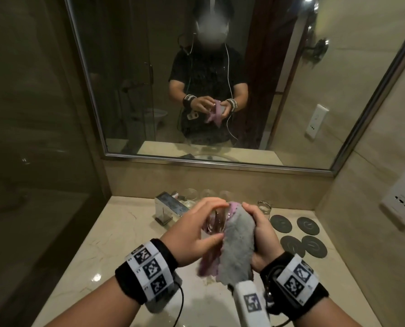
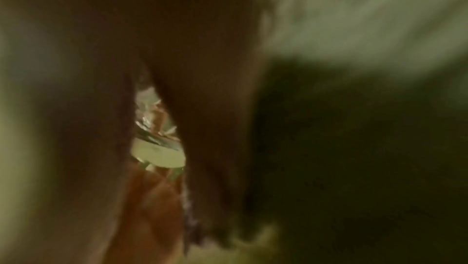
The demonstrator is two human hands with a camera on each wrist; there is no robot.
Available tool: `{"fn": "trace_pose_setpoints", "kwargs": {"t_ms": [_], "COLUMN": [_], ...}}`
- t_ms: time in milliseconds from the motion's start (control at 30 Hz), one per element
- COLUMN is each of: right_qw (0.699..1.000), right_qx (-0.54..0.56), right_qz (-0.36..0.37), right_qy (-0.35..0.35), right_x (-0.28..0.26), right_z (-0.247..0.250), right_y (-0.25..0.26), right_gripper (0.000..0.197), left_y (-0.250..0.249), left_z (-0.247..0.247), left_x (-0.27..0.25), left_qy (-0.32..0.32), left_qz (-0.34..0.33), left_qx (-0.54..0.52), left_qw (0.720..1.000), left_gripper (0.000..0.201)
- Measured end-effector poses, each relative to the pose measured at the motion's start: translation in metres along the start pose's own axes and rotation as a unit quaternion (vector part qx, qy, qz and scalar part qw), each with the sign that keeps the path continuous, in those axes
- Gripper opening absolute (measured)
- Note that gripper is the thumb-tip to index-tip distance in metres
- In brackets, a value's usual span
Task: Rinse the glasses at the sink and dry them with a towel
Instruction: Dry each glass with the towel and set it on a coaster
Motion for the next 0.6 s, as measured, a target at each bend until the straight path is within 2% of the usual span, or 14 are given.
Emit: {"fn": "trace_pose_setpoints", "kwargs": {"t_ms": [67,133,167,200,233,300,333,367,400,433,500,533,567,600], "right_qw": [0.993,0.964,0.956,0.956,0.960,0.990,0.998,0.999,0.999,0.997,0.976,0.970,0.973,0.980], "right_qx": [-0.051,-0.141,-0.163,-0.162,-0.154,-0.086,-0.051,-0.029,-0.022,-0.033,-0.108,-0.127,-0.115,-0.090], "right_qz": [0.103,0.214,0.231,0.233,0.225,0.109,0.038,0.009,0.022,0.068,0.181,0.194,0.184,0.162], "right_qy": [-0.025,-0.063,-0.076,-0.072,-0.063,-0.024,0.003,0.017,0.013,-0.008,-0.057,-0.072,-0.078,-0.075], "right_x": [0.003,-0.001,0.000,-0.001,-0.004,-0.002,-0.004,-0.007,-0.008,-0.006,-0.006,-0.004,-0.002,-0.002], "right_z": [0.012,0.022,0.026,0.024,0.019,0.008,0.001,0.000,0.000,0.006,0.021,0.026,0.029,0.025], "right_y": [0.014,0.028,0.028,0.026,0.026,0.014,0.007,0.004,0.007,0.012,0.025,0.023,0.020,0.017], "right_gripper": [0.047,0.048,0.047,0.046,0.044,0.035,0.040,0.047,0.046,0.042,0.042,0.041,0.040,0.042], "left_y": [0.012,0.025,0.030,0.028,0.023,0.010,0.005,0.004,0.007,0.012,0.026,0.028,0.026,0.019], "left_z": [-0.003,-0.012,-0.014,-0.015,-0.012,-0.004,-0.002,-0.002,-0.004,-0.007,-0.018,-0.021,-0.019,-0.015], "left_x": [0.001,-0.001,0.000,0.000,0.000,0.001,0.001,0.000,0.000,0.000,-0.001,0.000,0.001,0.002], "left_qy": [0.017,0.007,-0.004,-0.010,-0.013,-0.020,-0.030,-0.030,-0.023,-0.016,-0.003,-0.006,-0.009,-0.009], "left_qz": [0.115,0.220,0.242,0.242,0.216,0.121,0.071,0.055,0.074,0.116,0.222,0.241,0.225,0.188], "left_qx": [-0.102,-0.283,-0.317,-0.318,-0.270,-0.105,-0.047,-0.040,-0.070,-0.135,-0.308,-0.333,-0.313,-0.242], "left_qw": [0.988,0.934,0.917,0.917,0.938,0.987,0.996,0.997,0.995,0.984,0.925,0.912,0.923,0.952], "left_gripper": [0.063,0.062,0.059,0.057,0.054,0.049,0.050,0.053,0.056,0.061,0.065,0.062,0.053,0.045]}}
Point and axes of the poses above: each hand's wrist, its own x-axis towards the middle knuckle, its own z-axis out of the back of the hand, y = z × x, the point moved 8 cm from there along x, towards the middle knuckle, and after that the axes turned 1 degree about z, right-handed, at the moved point
